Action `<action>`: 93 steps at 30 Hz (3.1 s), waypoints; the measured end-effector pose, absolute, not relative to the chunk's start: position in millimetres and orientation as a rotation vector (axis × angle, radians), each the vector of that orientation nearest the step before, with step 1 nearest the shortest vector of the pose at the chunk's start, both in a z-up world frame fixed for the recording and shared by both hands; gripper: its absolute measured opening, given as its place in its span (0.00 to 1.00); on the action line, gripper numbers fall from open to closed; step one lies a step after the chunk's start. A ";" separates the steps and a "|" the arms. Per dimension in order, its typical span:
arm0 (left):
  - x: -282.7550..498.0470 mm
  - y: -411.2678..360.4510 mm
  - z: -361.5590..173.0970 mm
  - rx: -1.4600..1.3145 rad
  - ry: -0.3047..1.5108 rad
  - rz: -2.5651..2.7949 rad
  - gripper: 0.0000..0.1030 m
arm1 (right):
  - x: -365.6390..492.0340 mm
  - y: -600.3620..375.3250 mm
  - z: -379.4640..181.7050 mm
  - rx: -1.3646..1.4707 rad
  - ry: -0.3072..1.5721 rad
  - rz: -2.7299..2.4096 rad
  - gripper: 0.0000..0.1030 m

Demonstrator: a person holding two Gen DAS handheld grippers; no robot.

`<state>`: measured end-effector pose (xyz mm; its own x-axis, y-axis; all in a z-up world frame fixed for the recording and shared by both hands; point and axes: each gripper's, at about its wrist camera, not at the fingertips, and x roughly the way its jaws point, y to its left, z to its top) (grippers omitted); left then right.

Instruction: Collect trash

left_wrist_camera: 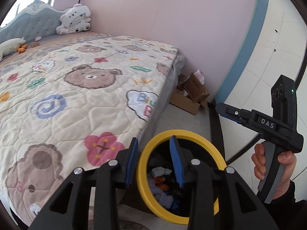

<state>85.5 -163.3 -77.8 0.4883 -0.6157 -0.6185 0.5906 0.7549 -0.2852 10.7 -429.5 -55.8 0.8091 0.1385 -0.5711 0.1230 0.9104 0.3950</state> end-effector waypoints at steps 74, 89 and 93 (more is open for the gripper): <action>29.4 26.7 -3.8 -0.136 0.269 -0.134 0.92 | 47.1 -222.6 0.5 0.121 0.268 -0.096 0.92; 30.0 28.5 -8.0 -0.141 0.281 -0.139 0.92 | 53.9 -225.5 -4.1 0.129 0.287 -0.100 0.92; 30.9 28.9 -8.7 -0.142 0.283 -0.141 0.92 | 54.7 -226.3 -5.6 0.133 0.291 -0.101 0.92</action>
<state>30.9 28.9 -8.7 0.9506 -0.1578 -0.2675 0.1179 0.9802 -0.1590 54.7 -226.3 -5.6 0.9530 -0.0797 -0.2923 0.1181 0.9862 0.1159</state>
